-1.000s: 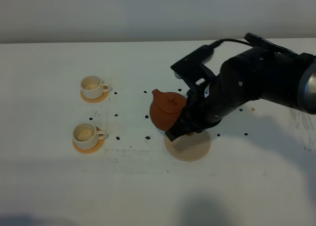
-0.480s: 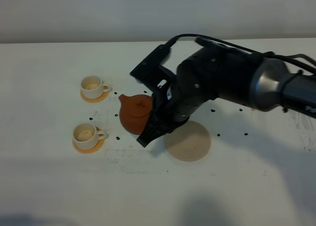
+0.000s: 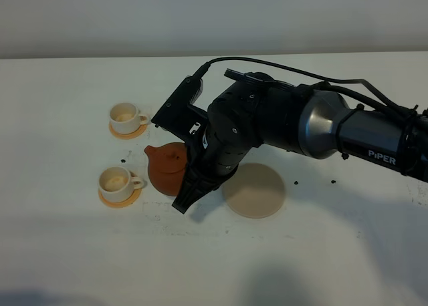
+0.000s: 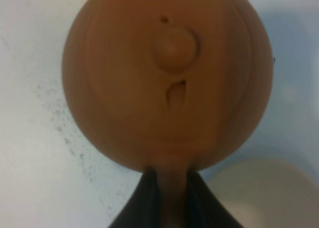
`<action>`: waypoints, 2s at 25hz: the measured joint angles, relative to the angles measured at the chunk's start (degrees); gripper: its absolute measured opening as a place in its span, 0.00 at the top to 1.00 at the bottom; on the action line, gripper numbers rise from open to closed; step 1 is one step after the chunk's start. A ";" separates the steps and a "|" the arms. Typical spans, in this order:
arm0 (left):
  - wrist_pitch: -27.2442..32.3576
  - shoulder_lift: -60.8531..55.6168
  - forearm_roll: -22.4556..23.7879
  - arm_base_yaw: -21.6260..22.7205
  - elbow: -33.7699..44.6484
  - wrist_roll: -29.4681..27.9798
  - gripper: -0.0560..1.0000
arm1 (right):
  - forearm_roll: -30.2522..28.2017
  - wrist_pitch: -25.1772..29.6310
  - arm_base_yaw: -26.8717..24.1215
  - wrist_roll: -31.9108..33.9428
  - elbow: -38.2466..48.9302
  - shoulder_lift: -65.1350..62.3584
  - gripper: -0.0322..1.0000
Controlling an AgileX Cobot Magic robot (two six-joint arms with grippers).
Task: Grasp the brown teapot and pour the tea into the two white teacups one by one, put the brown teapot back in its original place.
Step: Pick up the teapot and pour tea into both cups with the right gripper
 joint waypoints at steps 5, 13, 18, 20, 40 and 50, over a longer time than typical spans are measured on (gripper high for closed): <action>0.00 0.00 0.00 0.00 0.00 0.00 0.43 | -0.24 -1.07 0.01 -0.33 -0.07 0.00 0.88; 0.00 0.00 0.00 0.00 0.00 0.00 0.43 | -2.41 -3.24 0.20 -2.47 -0.07 0.00 0.88; 0.00 0.00 0.00 0.00 0.00 0.00 0.43 | -6.10 -4.08 1.11 -2.54 -0.07 0.53 0.88; 0.00 0.00 0.00 0.00 0.00 0.00 0.43 | -6.60 -4.38 1.46 -2.49 -0.07 1.03 0.88; 0.00 0.00 0.00 0.00 0.00 0.00 0.43 | -18.53 -6.61 4.44 -2.49 -1.14 3.92 0.88; 0.00 0.00 0.00 0.00 0.00 0.00 0.43 | -24.35 -7.10 5.39 -2.43 -1.20 3.92 0.88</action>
